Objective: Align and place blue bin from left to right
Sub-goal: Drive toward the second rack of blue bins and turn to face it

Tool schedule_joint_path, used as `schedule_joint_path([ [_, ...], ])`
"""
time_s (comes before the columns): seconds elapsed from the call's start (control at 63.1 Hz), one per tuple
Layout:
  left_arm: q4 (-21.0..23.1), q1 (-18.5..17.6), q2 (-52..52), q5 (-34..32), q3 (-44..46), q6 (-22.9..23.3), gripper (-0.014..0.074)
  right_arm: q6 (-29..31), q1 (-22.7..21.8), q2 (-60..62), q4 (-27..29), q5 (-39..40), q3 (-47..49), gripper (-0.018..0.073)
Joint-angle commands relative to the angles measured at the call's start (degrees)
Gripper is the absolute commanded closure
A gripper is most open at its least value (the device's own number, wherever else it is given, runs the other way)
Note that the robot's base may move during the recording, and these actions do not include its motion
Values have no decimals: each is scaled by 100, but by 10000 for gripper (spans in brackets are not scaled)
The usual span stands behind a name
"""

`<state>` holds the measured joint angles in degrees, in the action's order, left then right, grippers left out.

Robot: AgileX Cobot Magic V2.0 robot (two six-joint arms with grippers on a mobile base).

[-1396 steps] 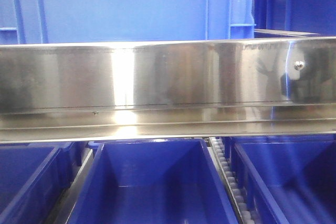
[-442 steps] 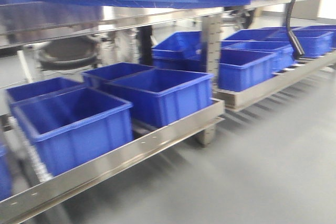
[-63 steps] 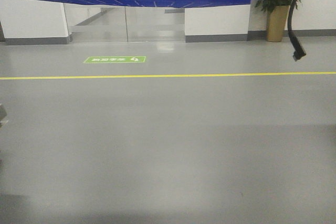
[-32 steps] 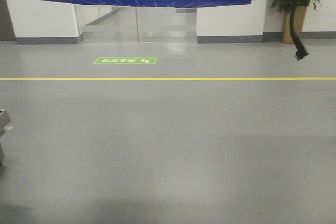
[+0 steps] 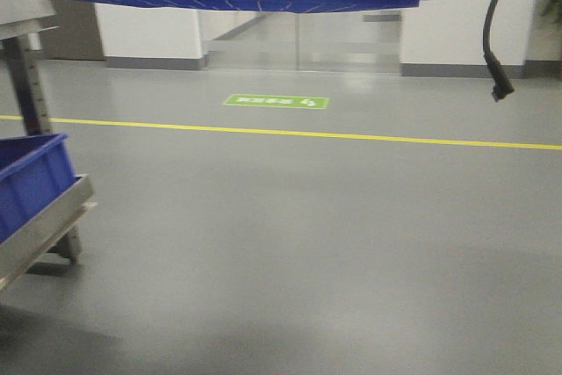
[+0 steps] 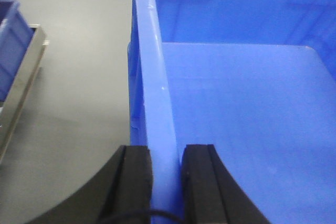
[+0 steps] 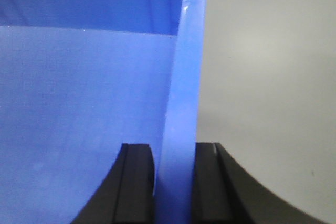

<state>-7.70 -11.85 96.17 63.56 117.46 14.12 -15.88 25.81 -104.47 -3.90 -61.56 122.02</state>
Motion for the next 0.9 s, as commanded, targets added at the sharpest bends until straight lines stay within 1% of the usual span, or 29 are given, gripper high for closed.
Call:
schedule_joint_path([
  [0.0, -62, 10, -154, -464, 123, -31, 606, 140, -4, 184, -129, 541, 78, 629],
  [0.887, -62, 10, -154, -464, 123, -31, 606, 140, -4, 184, -129, 541, 78, 629],
])
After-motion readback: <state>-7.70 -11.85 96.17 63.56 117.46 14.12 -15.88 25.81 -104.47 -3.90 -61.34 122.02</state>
